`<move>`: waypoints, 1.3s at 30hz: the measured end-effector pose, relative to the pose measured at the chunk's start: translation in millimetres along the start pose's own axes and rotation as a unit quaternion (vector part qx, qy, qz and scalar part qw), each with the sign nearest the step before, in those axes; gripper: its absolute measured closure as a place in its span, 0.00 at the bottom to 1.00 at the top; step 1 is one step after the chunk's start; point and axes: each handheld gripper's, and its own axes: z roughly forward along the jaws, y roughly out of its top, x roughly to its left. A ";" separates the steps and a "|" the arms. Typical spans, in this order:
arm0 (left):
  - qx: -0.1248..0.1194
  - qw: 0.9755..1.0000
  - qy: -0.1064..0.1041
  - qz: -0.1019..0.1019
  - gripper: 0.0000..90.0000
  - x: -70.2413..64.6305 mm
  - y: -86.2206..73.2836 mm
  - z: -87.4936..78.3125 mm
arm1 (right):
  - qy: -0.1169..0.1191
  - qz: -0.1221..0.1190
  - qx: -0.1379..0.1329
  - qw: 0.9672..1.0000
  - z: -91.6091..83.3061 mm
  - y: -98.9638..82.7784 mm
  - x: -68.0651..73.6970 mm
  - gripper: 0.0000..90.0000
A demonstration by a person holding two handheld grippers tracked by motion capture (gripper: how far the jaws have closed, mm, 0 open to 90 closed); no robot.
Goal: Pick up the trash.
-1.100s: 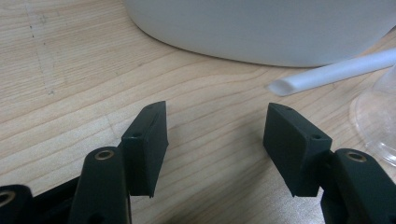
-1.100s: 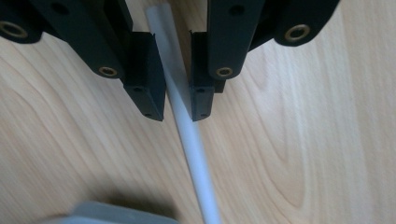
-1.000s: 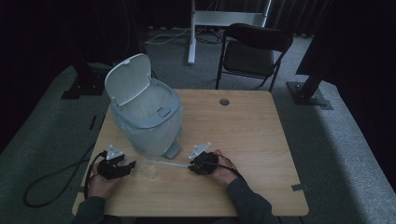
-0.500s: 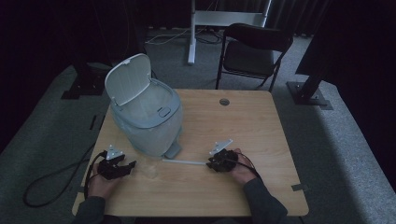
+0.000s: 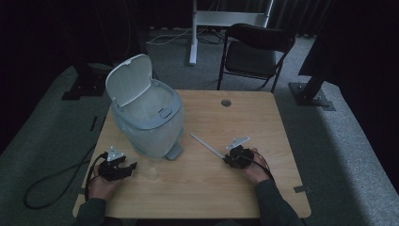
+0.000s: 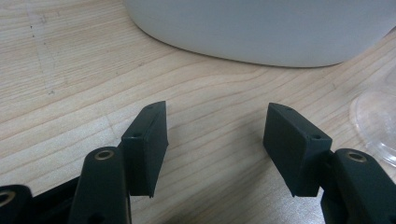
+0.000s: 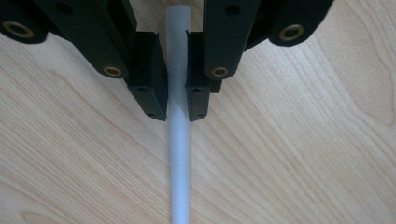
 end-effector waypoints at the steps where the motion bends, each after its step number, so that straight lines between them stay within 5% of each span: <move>1: 0.000 1.000 0.000 0.000 0.45 0.0 0.0 0.0 | 0.001 0.004 0.001 1.000 0.0 -0.1 -0.8 0.87; 10: 0.000 1.000 0.000 0.000 0.45 -0.2 0.0 0.0 | 0.009 0.015 0.037 0.999 0.9 10.1 -1.0 0.81; 17: 0.000 1.000 0.000 0.000 0.45 -0.2 0.0 0.1 | -0.002 0.020 0.072 0.997 3.2 20.7 -1.5 0.87; 39: 0.000 1.000 0.000 0.000 0.45 -0.1 0.0 0.1 | -0.035 0.039 -0.013 0.999 -17.6 20.1 -4.3 0.88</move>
